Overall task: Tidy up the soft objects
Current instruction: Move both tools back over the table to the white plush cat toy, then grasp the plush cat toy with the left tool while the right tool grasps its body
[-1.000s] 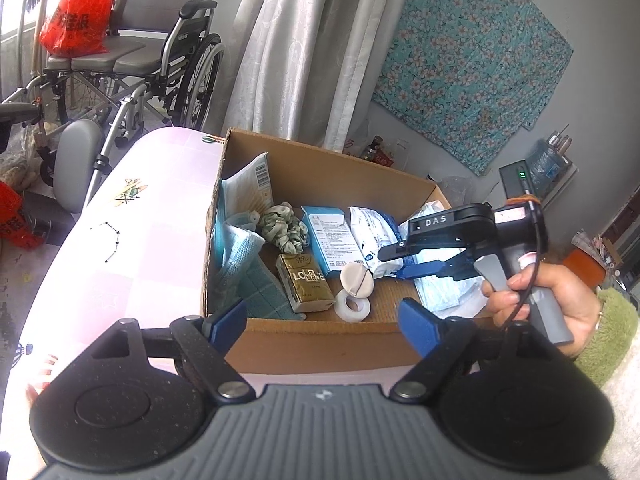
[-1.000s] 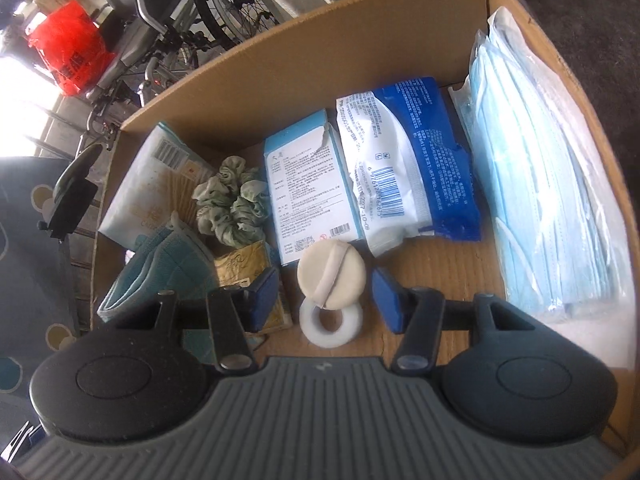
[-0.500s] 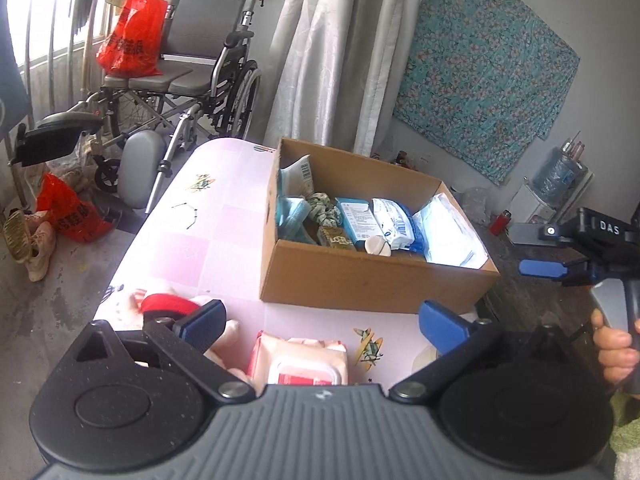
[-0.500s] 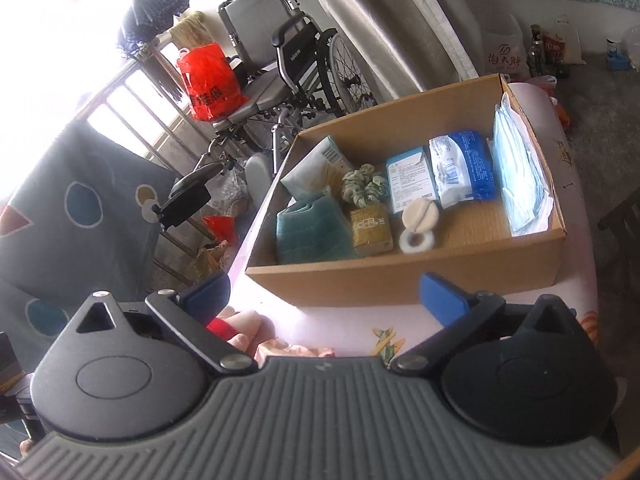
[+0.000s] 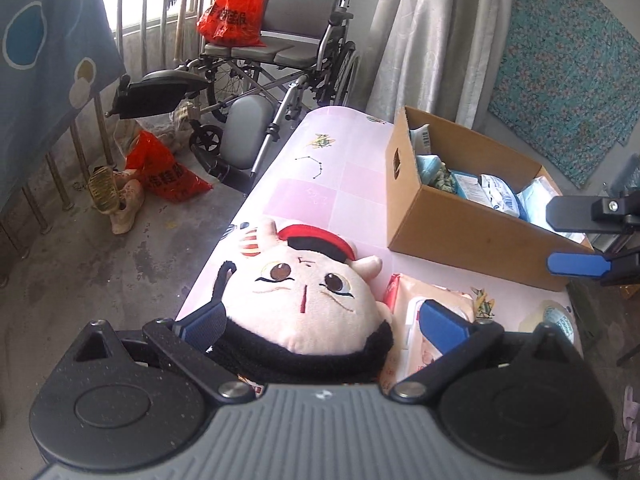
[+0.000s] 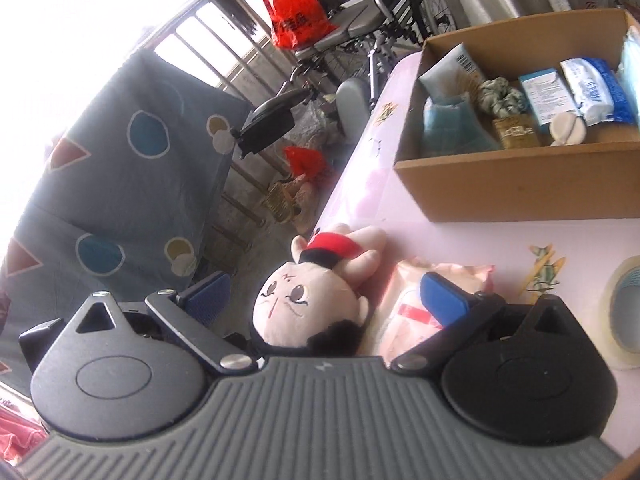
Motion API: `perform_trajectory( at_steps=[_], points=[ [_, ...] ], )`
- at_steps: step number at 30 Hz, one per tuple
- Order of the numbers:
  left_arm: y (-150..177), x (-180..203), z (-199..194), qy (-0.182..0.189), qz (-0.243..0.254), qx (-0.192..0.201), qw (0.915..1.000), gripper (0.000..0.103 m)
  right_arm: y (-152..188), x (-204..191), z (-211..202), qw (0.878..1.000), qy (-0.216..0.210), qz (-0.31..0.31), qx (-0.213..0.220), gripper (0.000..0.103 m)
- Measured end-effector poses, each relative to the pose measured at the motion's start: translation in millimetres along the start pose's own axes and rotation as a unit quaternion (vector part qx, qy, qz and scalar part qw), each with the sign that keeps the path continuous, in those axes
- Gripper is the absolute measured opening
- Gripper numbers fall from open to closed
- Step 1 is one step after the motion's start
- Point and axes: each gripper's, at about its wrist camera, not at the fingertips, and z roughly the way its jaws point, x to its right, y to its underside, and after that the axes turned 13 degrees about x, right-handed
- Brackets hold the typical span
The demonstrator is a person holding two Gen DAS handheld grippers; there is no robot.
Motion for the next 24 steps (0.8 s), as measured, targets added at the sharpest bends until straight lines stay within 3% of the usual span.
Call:
perform_trajectory(
  at_steps=[6, 13, 24],
  points=[
    [3, -26, 21, -0.013, -0.031, -0.018, 0.9993, 0.103, 15, -26, 91, 0.994, -0.022, 0.019, -0.103, 0.102],
    [10, -49, 46, -0.012, -0.071, -0.064, 0.9953, 0.103, 24, -17, 176, 0.984, 0.013, 0.034, -0.174, 0.102],
    [26, -31, 71, -0.007, -0.048, -0.115, 0.9922, 0.103, 36, -7, 223, 0.974, 0.032, 0.042, -0.219, 0.102]
  ],
)
